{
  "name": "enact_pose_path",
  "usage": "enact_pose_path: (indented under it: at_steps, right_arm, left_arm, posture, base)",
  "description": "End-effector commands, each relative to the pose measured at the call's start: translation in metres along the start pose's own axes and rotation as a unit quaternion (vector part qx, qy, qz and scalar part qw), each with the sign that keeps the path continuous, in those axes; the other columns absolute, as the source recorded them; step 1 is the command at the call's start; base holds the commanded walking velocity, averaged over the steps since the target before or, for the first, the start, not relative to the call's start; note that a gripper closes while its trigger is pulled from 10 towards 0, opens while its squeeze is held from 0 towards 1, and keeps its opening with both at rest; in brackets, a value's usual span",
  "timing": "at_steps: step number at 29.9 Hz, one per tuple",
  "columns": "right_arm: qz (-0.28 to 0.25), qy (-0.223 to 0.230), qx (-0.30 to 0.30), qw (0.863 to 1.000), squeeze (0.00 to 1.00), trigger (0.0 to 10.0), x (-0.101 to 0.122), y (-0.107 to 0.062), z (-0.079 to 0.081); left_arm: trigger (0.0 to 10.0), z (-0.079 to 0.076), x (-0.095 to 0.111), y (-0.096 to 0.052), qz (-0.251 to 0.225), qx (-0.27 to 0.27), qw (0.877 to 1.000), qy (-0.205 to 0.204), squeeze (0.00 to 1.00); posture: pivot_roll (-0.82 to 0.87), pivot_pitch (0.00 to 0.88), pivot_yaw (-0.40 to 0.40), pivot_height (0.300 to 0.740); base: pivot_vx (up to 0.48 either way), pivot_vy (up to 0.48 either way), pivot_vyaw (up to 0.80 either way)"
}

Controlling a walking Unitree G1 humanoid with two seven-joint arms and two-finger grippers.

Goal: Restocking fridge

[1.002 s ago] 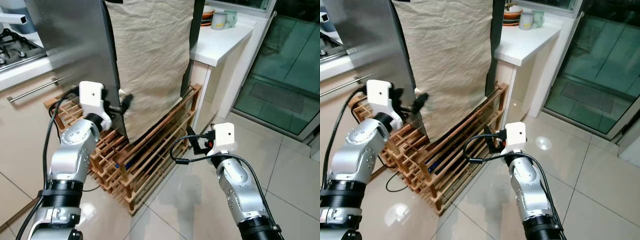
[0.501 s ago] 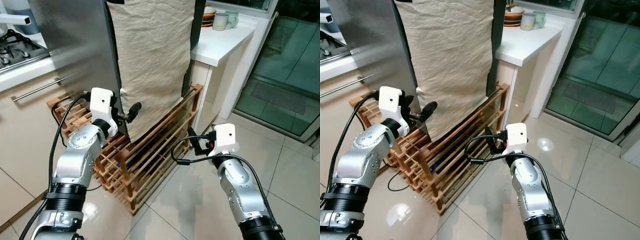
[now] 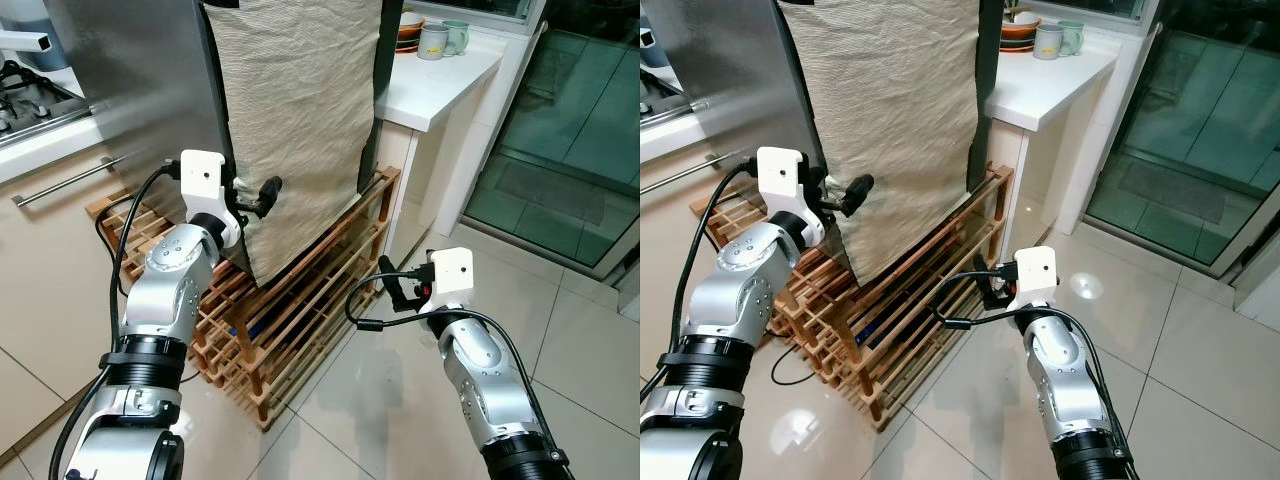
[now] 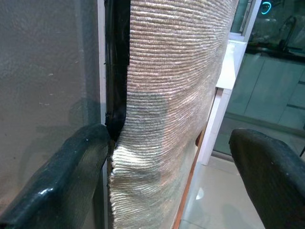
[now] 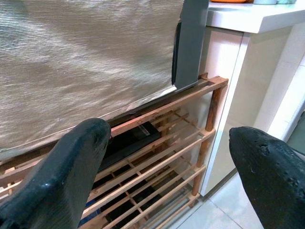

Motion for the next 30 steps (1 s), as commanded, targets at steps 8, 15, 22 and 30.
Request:
enact_pose_path:
  at_steps: [8, 15, 22, 30]
  right_arm:
    - [0.0, -0.009, 0.001, 1.0, 0.0, 10.0, 0.0, -0.001, -0.004]
    - [0.004, -0.009, 0.01, 1.0, 0.0, 10.0, -0.001, -0.003, 0.0]
    - [0.125, -0.019, 0.093, 0.988, 0.0, 10.0, -0.054, -0.03, 0.008]
    - [0.165, -0.048, 0.104, 0.98, 0.0, 10.0, -0.067, -0.039, 0.01]
  left_arm:
    - [10.0, -0.017, 0.004, 0.024, -0.004, -0.014, 1.0, -0.016, 0.0]
    - [10.0, -0.054, 0.0, 0.045, 0.007, -0.066, 0.996, -0.053, 0.0]
    - [10.0, -0.131, 0.012, 0.044, -0.021, -0.243, 0.967, -0.069, 0.0]
    - [10.0, -0.248, 0.02, 0.011, -0.029, -0.456, 0.877, -0.147, 0.0]
  posture:
    - [-0.12, 0.0, 0.024, 0.74]
    - [-0.13, 0.0, 0.023, 0.74]
    - [-0.18, 0.0, 0.04, 0.74]
    - [-0.2, 0.0, 0.051, 0.74]
  base:
    - [0.0, 0.0, 0.0]
    - [0.0, 0.0, 0.0]
    - [0.0, 0.0, 0.0]
    - [0.0, 0.0, 0.0]
Point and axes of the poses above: a point about 5 cm out from each wrist's last joint towards the gripper, its own y axis pointing out of the wrist towards the gripper, its own x axis along the axis of the wrist's last joint, z = x × y, the point moved 5 cm from there along y, pointing out of the wrist towards the gripper, and after that the axes turned 5 degrees about -y, right-handed, at the moved point
